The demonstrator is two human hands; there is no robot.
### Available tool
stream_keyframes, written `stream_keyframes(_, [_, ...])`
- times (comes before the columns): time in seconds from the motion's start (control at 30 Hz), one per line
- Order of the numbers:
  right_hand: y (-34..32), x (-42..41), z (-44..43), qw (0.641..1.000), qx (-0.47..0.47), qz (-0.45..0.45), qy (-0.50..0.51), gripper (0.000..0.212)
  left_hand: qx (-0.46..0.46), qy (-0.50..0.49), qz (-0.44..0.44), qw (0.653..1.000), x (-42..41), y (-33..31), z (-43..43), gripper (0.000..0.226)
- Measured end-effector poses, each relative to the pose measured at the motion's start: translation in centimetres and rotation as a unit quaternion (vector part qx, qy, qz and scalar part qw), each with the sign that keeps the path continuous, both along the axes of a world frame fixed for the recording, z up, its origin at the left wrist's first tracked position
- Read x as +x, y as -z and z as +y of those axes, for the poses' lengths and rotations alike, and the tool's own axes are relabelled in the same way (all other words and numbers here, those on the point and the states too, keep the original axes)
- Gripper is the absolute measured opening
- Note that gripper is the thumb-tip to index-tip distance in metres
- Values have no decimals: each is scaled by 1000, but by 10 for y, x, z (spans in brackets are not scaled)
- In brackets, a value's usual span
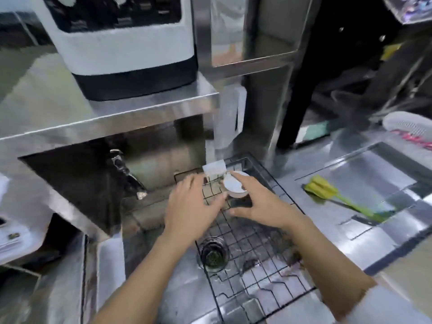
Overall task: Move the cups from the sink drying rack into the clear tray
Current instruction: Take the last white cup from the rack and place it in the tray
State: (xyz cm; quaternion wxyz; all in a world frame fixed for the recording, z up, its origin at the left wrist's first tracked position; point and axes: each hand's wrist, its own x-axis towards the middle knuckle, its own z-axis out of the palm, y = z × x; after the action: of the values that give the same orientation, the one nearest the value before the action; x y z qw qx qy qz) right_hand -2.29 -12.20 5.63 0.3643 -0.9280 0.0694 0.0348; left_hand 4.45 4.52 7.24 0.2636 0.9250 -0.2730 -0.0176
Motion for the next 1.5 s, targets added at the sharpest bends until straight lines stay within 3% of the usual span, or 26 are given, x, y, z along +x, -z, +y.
stream_keyframes(0.1, [29,9,-29,1000,1,19,24,91,27,-19,59,998,18,23,-35,67])
stream_keyframes(0.23, [63,30,-47,994,70,26,78,89,14,-71,172,982,37,50,-66,55])
stream_keyframes(0.37, [88,45,-53,983,125,31,132,89,-66,-124,321,936,52,80,-91,51])
stream_keyframes(0.53, [105,56,-54,966,170,38,190,99,-165,-157,436,870,63,109,-112,36])
stream_keyframes(0.7, [100,61,-55,940,245,73,226,59,-207,-176,459,846,60,111,-114,32])
stream_keyframes(0.83, [83,52,-51,880,377,75,279,52,-229,-152,425,863,51,98,-107,38])
stream_keyframes(0.97, [63,42,-41,822,477,76,303,54,-260,-142,391,872,43,84,-91,28])
stream_keyframes(1.13, [39,32,-28,769,554,68,310,36,-364,-104,393,838,25,51,-69,15])
stream_keyframes(1.23, [25,21,-16,765,594,62,242,28,-398,-119,412,811,18,36,-49,24])
stream_keyframes(1.33, [20,13,7,786,591,68,172,48,-436,-143,419,784,15,25,-22,36])
stream_keyframes(1.43, [10,7,37,797,587,73,125,45,-446,-124,421,780,8,14,13,36])
stream_keyframes(1.5, [1,5,60,799,586,66,119,48,-453,-109,407,786,4,6,40,25])
